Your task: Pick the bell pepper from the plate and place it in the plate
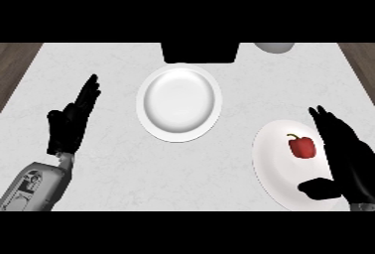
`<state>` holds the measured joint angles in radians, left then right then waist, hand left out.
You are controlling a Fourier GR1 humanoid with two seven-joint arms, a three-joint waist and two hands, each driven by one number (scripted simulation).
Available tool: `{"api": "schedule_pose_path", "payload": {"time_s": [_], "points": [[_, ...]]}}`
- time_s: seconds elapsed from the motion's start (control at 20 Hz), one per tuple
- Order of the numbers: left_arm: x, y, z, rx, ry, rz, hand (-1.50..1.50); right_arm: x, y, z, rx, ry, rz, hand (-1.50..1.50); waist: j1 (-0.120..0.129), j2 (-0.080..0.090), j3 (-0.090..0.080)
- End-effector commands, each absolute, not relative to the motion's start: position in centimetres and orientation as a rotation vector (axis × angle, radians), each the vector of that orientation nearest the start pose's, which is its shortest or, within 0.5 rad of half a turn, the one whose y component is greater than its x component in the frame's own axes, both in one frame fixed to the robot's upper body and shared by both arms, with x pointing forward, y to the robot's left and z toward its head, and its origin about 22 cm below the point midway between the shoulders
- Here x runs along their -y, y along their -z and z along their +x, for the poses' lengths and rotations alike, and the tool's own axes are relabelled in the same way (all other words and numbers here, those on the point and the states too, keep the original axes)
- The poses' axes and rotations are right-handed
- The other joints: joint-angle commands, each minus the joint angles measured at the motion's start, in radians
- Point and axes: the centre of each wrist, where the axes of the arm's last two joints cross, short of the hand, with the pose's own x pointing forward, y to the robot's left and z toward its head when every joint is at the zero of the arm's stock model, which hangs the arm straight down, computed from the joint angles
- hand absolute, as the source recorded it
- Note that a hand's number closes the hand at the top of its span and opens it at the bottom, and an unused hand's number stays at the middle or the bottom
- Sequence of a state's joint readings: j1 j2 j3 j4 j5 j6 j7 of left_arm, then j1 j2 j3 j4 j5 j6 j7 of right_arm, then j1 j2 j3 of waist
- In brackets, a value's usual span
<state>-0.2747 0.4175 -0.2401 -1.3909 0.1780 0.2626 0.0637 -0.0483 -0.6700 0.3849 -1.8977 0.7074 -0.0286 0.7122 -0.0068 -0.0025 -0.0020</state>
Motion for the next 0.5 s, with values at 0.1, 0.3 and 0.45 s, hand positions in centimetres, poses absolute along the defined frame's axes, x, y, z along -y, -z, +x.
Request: {"api": "schedule_pose_path", "payload": {"time_s": [0.1, 0.3, 0.45], "points": [[-26.7, -3.6, 28.4, 1.541, 0.232, 0.198, 0.0, 26.9, -10.9, 23.5, 1.053, -0.922, -1.044, -1.5, 0.009, 0.001, 0.002], [-26.2, -3.7, 29.9, 1.557, 0.214, 0.218, 0.0, 27.1, -7.6, 24.3, 0.987, -0.948, -1.035, -1.5, 0.007, 0.003, 0.002], [-26.4, -4.1, 30.5, 1.557, 0.22, 0.209, 0.0, 26.1, -8.2, 25.7, 0.919, -0.99, -1.035, -1.5, 0.008, 0.003, 0.002]]}}
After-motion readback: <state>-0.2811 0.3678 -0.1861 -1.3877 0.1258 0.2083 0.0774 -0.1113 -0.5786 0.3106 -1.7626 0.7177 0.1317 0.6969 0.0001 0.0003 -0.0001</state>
